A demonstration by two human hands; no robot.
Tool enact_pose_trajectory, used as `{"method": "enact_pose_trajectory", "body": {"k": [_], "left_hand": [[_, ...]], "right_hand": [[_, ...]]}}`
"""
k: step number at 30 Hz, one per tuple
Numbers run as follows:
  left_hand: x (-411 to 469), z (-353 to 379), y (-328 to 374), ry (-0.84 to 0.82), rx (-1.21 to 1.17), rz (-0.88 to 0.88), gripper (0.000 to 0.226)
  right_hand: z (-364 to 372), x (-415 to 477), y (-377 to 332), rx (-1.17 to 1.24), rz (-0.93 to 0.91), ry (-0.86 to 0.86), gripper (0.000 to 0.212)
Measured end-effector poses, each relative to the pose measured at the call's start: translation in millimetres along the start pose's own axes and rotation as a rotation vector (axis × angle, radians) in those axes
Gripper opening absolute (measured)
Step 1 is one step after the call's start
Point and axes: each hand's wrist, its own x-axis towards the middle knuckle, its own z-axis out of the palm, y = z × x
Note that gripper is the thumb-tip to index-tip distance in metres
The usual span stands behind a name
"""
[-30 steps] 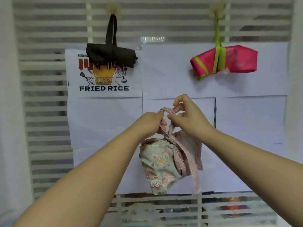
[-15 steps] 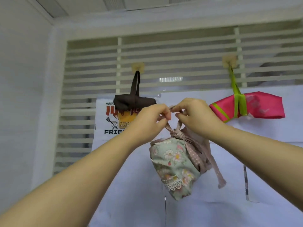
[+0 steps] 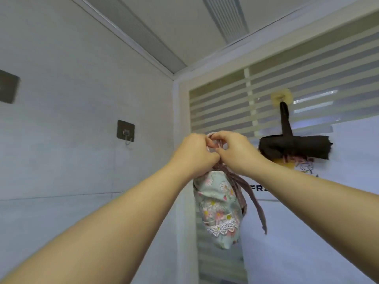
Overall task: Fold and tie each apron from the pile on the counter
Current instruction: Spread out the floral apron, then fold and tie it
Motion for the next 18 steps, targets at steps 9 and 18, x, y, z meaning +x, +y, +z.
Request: {"method": "enact_pose_trajectory", "body": {"k": [9,18], "left_hand": [[14.0,-78.8,-114.8,-0.071,0.443,-0.260,0.037],[45.5,-108.6,-178.2,-0.076,0.309,-0.272,0.032]], "right_hand": [[122.9,62.4,-65.3,0.208,-0.032,-0.034,0.036],[180.7,130.8,-88.8,0.311,-0.025,-0.010,0.037]]}}
